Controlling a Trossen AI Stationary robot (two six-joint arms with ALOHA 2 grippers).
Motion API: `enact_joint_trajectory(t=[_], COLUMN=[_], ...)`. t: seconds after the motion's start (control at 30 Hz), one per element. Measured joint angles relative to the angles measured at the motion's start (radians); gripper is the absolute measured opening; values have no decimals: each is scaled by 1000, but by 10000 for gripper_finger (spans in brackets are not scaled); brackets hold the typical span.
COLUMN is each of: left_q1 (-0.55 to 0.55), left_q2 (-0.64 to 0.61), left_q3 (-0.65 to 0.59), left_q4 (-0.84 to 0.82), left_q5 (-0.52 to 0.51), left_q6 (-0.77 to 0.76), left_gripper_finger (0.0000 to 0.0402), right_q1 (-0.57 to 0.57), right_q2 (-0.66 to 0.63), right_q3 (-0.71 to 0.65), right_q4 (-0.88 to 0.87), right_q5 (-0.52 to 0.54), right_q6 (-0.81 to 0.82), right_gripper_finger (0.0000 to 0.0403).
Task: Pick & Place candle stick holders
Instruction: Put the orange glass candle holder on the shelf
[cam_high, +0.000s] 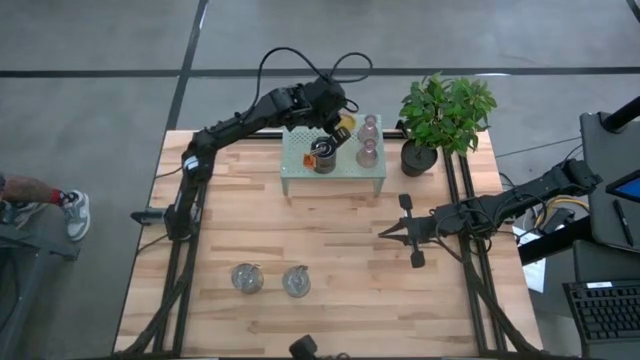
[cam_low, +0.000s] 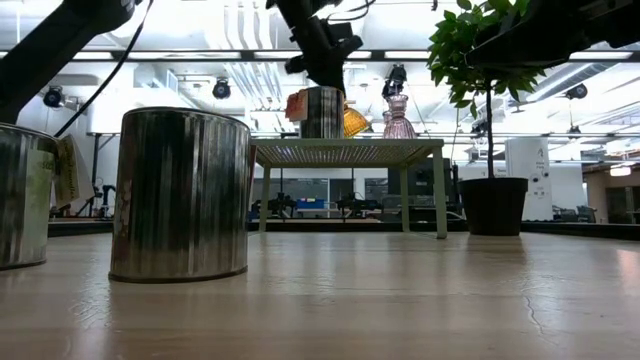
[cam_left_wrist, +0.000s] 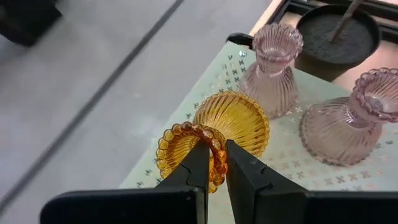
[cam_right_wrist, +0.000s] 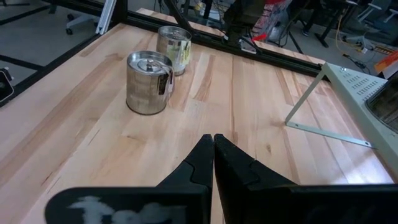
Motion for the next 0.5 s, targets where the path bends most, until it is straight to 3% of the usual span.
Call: enact_joint_trajectory(t=[0.1, 0.5], left_q1=[10, 11], left_q2=[0, 0], left_q3=[-21, -42], left_q4=[9, 30], left_q5=[49, 64], left_q6=[-29, 15], left_gripper_finger=[30, 30], right_q1=[0, 0], right_q2=[0, 0], right_q3=[0, -1], right_q4=[0, 0], right_q5=[0, 0], right_q6=[1, -1], right_gripper_finger=[8, 8])
